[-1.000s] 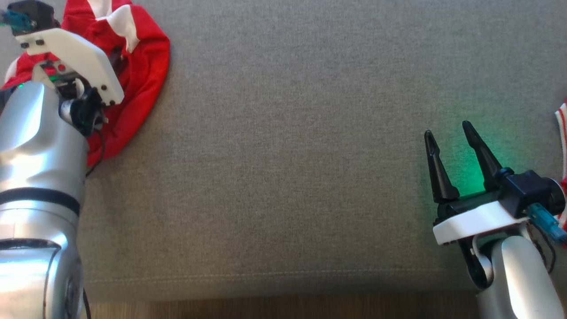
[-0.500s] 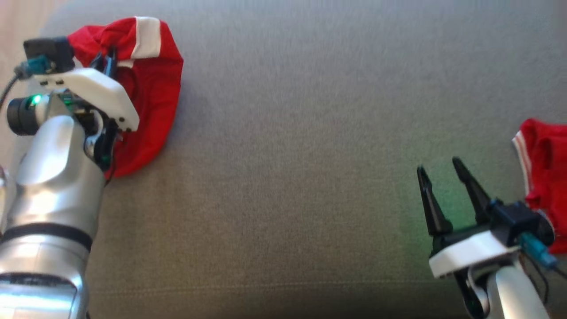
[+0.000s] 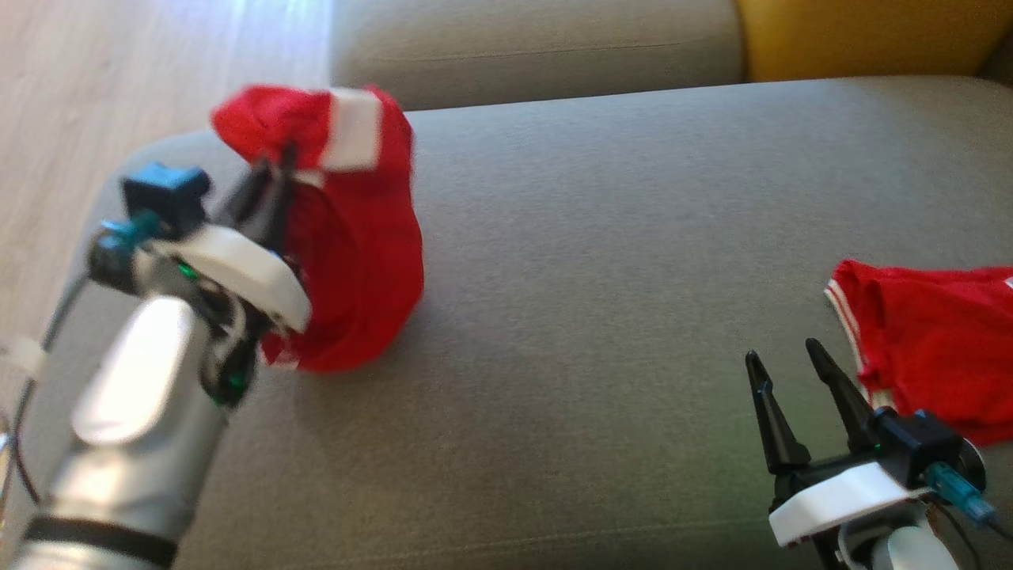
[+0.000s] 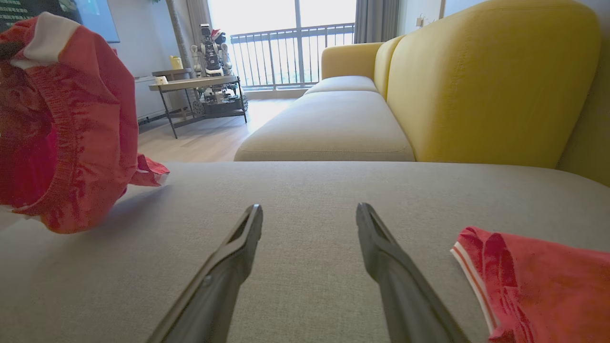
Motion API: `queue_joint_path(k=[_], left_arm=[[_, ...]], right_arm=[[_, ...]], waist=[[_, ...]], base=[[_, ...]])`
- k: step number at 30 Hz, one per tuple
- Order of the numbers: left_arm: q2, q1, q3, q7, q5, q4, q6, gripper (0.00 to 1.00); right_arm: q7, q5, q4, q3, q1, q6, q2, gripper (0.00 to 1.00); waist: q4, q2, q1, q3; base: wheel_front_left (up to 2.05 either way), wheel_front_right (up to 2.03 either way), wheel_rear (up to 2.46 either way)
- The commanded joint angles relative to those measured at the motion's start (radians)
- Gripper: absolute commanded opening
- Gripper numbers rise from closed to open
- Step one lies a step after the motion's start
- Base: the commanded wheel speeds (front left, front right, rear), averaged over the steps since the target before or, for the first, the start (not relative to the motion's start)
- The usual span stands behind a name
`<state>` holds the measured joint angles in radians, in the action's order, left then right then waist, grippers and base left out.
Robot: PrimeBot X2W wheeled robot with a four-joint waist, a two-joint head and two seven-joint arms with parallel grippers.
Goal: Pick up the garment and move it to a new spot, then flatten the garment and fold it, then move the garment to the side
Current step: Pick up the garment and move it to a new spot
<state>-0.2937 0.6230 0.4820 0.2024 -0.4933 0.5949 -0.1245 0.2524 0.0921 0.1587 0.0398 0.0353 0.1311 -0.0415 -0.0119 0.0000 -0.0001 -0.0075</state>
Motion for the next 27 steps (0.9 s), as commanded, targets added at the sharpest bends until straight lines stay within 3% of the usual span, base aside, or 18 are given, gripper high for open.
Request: queue_joint_path(k=[1,10,19,21,22,23,27], left_arm=[[-0.034,0.014,-0.015,-0.006,0.002,-0.086,-0.003,0.0],[-0.002,-0.122,0.102,-0.087,0.037,-0.284,0.017,0.0],[0.111,-0.148,0.213,-0.128,0.101,-0.169,0.081,0.0],[0.138,-0.134,0.222,-0.112,0.105,-0.128,0.084,0.35],[0.151,-0.127,0.225,-0.102,0.105,-0.111,0.085,0.63],[0.163,-0.12,0.225,-0.089,0.105,-0.098,0.089,1.0],[0.192,-0.104,0.229,-0.039,0.108,-0.07,0.105,1.0]], right_arm=[[0.009,0.007,-0.037,-0.019,-0.022,0.0,-0.009,1.0],[0.009,0.074,-0.035,-0.021,-0.035,0.0,-0.009,1.0],[0.009,0.102,-0.044,-0.049,-0.067,0.0,-0.009,1.0],[0.009,0.101,-0.046,-0.057,-0.077,0.0,-0.009,1.0],[0.009,0.101,-0.047,-0.057,-0.081,0.0,-0.009,1.0],[0.009,0.101,-0.047,-0.056,-0.083,0.0,-0.009,1.0],[0.009,0.102,-0.045,-0.05,-0.083,0.0,-0.009,1.0]], waist=[[-0.04,0.0,0.0001,-0.016],[-0.16,0.0,0.0001,0.005],[-0.25,0.0,0.0001,0.093],[-0.254,0.0,0.0001,0.108],[-0.253,0.0,0.0001,0.114],[-0.25,0.0,0.0001,0.116],[-0.223,0.0,0.0001,0.112]], base=[[0.0,0.0,0.0],[0.0,0.0,0.0],[0.0,0.0,0.0],[0.0,0.0,0.0],[0.0,0.0,0.0],[0.0,0.0,0.0],[0.0,0.0,0.0]])
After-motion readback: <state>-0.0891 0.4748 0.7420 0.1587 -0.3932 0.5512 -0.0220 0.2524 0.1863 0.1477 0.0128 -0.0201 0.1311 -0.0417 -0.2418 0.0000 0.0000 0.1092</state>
